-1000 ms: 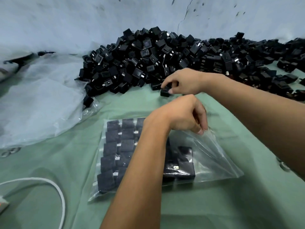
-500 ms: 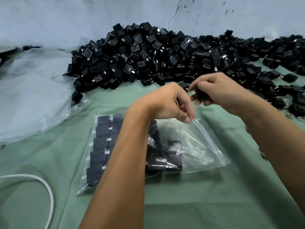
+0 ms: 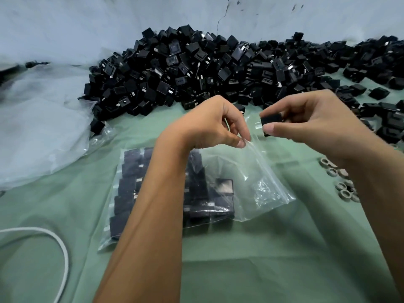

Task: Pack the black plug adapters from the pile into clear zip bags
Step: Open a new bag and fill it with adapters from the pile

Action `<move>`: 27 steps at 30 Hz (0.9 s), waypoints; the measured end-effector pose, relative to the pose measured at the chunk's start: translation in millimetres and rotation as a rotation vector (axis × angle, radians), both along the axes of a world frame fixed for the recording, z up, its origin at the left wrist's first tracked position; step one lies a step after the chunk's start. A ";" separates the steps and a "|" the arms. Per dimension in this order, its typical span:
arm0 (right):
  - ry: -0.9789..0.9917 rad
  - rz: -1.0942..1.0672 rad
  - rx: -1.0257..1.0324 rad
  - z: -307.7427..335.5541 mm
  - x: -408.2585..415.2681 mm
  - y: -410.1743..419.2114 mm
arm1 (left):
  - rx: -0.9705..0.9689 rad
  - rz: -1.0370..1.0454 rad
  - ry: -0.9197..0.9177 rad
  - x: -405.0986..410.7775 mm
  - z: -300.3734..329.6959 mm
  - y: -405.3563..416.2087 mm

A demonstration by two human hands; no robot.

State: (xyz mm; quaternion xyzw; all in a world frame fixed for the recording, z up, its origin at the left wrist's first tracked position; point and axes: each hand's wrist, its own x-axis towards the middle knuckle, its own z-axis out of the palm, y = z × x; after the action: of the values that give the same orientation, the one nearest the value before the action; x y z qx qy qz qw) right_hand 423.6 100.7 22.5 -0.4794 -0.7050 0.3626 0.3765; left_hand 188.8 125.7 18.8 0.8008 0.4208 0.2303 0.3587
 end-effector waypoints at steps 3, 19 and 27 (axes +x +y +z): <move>-0.127 0.189 -0.259 -7.4 -1.1 1.8 | -0.003 0.004 -0.001 0.5 -2.4 1.5; -0.186 0.388 -0.288 -47.0 -52.9 7.9 | -0.004 -0.035 -0.035 -0.4 5.0 -1.7; -0.086 0.398 -0.241 -48.3 -66.6 -1.8 | 0.016 -0.061 -0.053 2.5 9.8 -2.7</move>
State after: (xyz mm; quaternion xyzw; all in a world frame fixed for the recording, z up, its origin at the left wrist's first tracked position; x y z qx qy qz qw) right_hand 357.0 98.9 -25.8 -0.3873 -0.7527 0.4904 0.2071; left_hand 191.4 123.0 28.6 0.8097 0.3847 0.2436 0.3703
